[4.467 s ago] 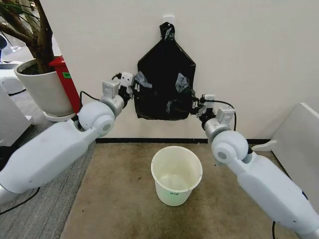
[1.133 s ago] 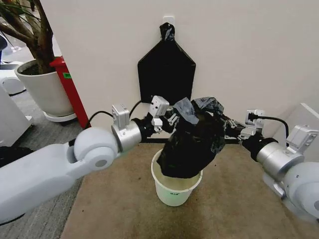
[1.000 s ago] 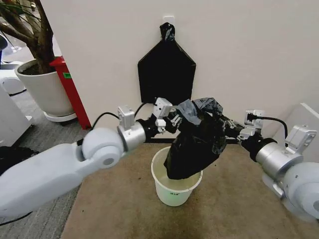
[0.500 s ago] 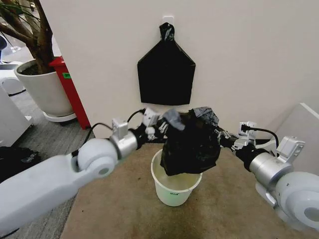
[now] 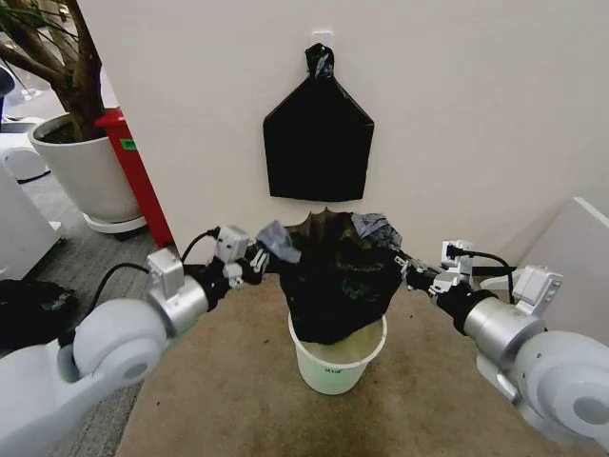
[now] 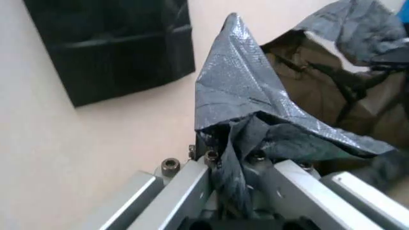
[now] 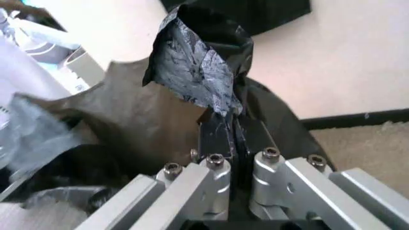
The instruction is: Place the garbage bag over the trash bin.
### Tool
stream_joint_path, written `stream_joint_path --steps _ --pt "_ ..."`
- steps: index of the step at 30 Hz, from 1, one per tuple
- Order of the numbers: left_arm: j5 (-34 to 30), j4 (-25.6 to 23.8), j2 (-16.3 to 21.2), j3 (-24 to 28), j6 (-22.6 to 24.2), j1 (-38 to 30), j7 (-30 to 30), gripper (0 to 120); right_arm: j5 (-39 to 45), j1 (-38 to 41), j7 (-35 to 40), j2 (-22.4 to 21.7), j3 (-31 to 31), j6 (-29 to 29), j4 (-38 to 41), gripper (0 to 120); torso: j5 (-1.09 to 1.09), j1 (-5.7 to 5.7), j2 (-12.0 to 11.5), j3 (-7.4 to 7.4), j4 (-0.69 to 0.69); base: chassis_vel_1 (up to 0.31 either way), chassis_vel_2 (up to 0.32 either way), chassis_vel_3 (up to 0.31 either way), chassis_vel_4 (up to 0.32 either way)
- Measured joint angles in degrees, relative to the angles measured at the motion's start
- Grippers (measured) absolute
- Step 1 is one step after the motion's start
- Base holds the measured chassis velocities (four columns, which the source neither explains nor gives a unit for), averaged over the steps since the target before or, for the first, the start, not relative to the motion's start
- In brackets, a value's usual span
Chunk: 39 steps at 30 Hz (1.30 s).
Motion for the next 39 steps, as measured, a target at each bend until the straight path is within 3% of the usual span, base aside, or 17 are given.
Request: stream_joint_path --steps 8,16,28,39 --pt "-0.24 3.74 -3.02 3.59 0.38 -1.40 -2.70 0 -3.20 -1.50 -0.19 2.59 -5.28 -0.39 -0.43 0 -0.01 0.00 0.00 0.00 -0.03 0.000 0.000 0.000 0.000" --pt "0.48 4.56 -3.79 3.32 0.75 5.85 -5.75 0 -9.93 -5.43 1.65 5.96 -9.59 0.11 -2.59 0 0.00 0.00 0.00 0.00 -0.02 0.000 0.000 0.000 0.000" --pt "4.51 6.10 -7.62 3.66 -1.66 16.86 -10.76 0 -10.11 -10.16 13.91 9.89 -10.14 0.06 -0.52 0 -0.01 0.00 0.00 0.00 -0.02 0.000 0.000 0.000 0.000" --pt "8.77 6.94 -9.32 3.36 -3.22 22.90 -10.65 0 -6.89 -14.70 20.60 14.11 -10.86 -1.26 -0.52 0 0.00 0.00 0.00 0.00 -0.02 0.000 0.000 0.000 0.000"
